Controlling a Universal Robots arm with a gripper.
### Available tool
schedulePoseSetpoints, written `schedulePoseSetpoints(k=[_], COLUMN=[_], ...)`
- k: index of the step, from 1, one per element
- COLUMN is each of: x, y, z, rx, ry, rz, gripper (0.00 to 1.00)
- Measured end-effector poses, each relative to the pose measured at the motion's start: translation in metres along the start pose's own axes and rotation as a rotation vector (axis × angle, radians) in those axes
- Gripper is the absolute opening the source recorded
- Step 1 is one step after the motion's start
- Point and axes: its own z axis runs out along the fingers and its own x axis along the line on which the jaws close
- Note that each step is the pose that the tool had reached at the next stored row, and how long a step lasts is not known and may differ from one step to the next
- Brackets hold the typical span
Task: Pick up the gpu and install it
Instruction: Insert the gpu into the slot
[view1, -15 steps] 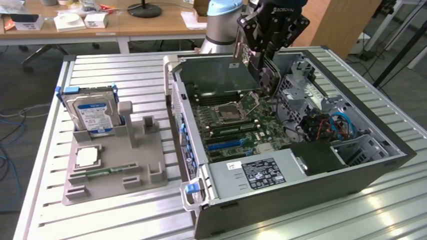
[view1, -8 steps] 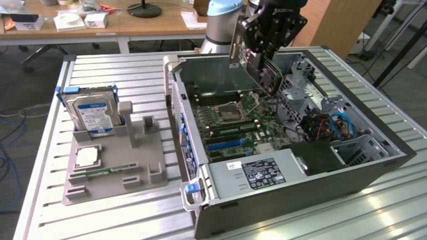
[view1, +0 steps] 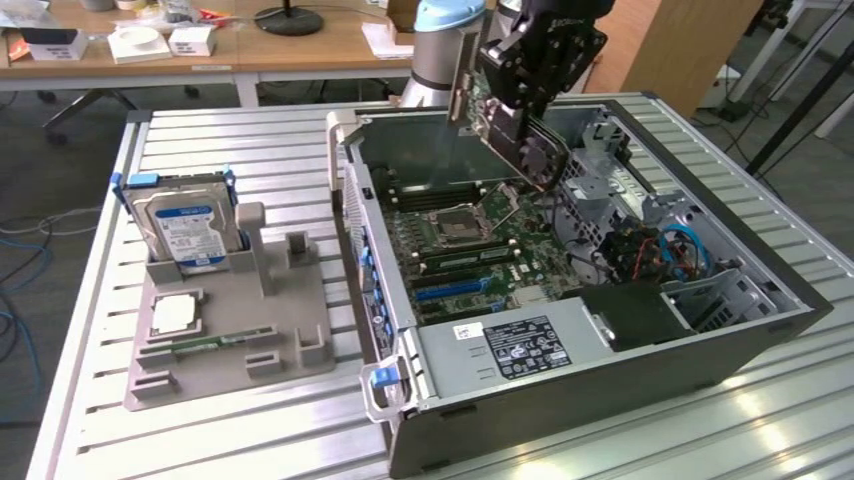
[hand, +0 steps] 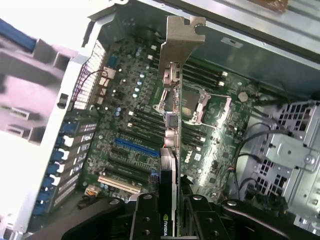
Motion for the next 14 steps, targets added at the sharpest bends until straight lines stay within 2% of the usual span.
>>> schedulePoseSetpoints(k=[5, 14], x=[0.0, 0.0], y=[0.0, 0.0], z=[0.0006, 0.0008], rx=[-0.0017, -0.0021], ry=[0.0044, 0.0052], rz=[-0.088, -0.102], gripper=[0.27, 0.27])
